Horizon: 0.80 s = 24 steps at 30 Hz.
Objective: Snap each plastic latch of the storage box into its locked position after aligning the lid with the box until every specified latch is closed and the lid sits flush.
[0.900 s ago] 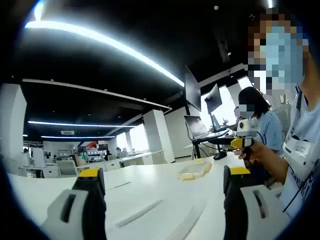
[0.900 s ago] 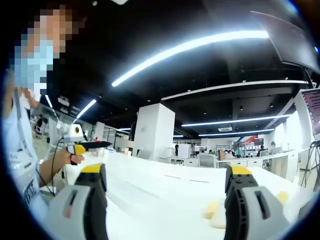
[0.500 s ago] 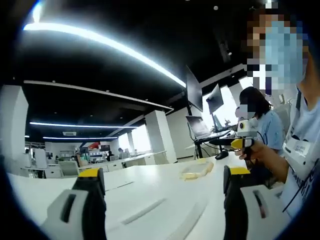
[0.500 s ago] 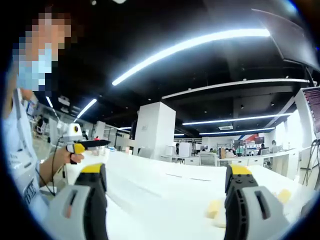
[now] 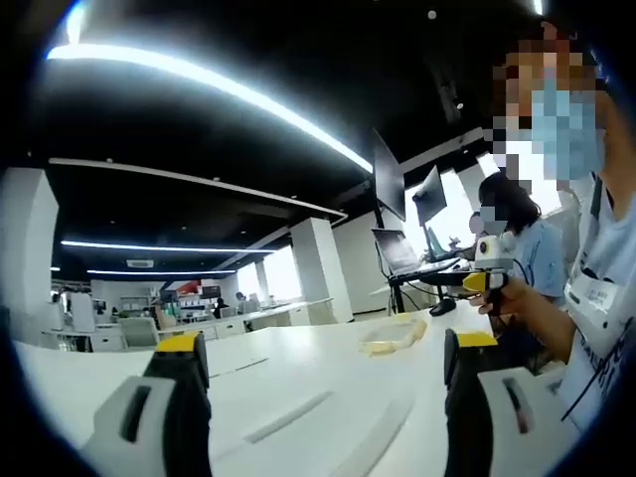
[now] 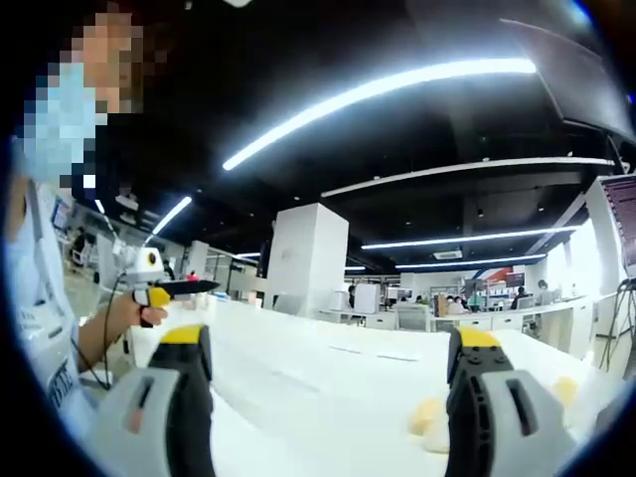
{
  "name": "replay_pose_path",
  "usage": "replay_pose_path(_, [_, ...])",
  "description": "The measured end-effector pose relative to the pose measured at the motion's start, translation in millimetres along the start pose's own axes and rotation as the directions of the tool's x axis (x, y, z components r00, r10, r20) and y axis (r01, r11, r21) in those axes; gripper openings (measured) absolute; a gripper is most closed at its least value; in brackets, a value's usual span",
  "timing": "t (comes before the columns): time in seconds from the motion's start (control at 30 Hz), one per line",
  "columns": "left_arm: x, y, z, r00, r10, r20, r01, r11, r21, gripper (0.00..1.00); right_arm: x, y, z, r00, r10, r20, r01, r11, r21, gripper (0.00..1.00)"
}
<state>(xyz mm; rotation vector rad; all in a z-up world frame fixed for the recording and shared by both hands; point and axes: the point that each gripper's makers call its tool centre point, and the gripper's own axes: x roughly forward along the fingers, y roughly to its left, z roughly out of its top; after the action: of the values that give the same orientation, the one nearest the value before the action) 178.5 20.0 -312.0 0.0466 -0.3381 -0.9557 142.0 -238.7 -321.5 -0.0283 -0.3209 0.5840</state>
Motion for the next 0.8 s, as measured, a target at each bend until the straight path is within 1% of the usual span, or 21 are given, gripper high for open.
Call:
replay_pose_path(0.23, [-1, 1.4, 1.2, 1.0, 0.005, -0.004, -0.005, 1.0, 0.008, 1.0, 2, 0, -2.6, 1.0, -0.002, -0.01, 0.002, 1.0, -0.002, 1.0])
replay_pose_path(0.33, [2, 2.3, 4.5, 1.0, 0.002, -0.002, -0.002, 1.0, 0.005, 1.0, 3, 0, -2.4, 1.0, -0.003, -0.012, 0.003, 1.0, -0.006, 1.0])
replay_pose_path(0.43, [10, -0.6, 10.9, 1.0, -0.014, 0.007, 0.014, 1.0, 0.008, 1.0, 3, 2, -1.0, 1.0, -0.004, -0.012, 0.004, 1.0, -0.01, 1.0])
replay_pose_path(0.53, [18, -2.5, 12.3, 1.0, -0.031, 0.004, 0.031, 0.999, 0.012, 1.0, 2, 1, 1.4, 1.0, -0.008, -0.009, 0.008, 1.0, -0.013, 1.0])
replay_pose_path(0.67, [32, -1.4, 11.0, 0.997, -0.072, -0.012, 0.072, 0.997, -0.018, 1.0, -5, -3, 7.2, 1.0, -0.022, 0.002, 0.022, 1.0, -0.015, 1.0])
replay_pose_path(0.8, [37, -1.3, 14.8, 0.996, -0.088, -0.01, 0.087, 0.996, -0.03, 1.0, -12, -9, 13.2, 0.999, -0.038, 0.02, 0.038, 0.999, -0.01, 1.0])
